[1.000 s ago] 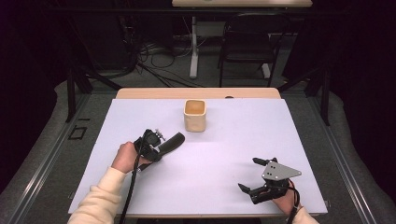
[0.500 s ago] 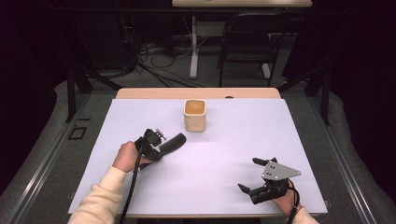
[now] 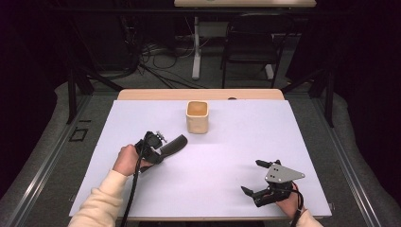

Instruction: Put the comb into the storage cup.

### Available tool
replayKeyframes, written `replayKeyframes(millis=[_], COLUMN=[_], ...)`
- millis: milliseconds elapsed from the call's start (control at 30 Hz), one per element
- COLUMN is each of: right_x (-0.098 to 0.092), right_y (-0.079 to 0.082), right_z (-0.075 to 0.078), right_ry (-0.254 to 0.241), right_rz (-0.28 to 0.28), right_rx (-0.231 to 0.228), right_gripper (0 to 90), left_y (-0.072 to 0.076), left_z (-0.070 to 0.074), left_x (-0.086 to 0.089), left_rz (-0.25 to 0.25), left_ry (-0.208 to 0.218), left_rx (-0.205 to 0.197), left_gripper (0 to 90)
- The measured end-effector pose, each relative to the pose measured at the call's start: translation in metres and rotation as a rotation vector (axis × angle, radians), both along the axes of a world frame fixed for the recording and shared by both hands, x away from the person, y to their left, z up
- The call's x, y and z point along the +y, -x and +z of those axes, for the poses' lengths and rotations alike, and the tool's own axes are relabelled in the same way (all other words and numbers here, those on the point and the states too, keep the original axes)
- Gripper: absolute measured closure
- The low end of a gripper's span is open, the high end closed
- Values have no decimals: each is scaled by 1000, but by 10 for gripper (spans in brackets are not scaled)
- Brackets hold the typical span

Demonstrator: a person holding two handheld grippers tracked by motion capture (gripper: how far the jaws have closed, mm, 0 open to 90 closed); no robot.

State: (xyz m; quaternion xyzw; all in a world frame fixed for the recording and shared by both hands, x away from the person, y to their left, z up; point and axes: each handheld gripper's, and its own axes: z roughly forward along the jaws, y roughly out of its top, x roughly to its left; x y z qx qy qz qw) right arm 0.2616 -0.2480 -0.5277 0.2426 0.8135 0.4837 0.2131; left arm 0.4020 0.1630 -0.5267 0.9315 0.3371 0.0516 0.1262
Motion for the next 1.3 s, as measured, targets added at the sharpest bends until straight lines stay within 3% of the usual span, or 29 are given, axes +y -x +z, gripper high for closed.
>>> replayKeyframes(millis=[1300], right_x=[0], right_y=[0], right_z=[-1], right_ry=[2], right_rz=[-6], right_rx=[2], right_gripper=[3], left_y=[20], left_z=[21], left_x=[20], left_rz=[1], left_ry=[177], left_rx=[-91], left_gripper=[721])
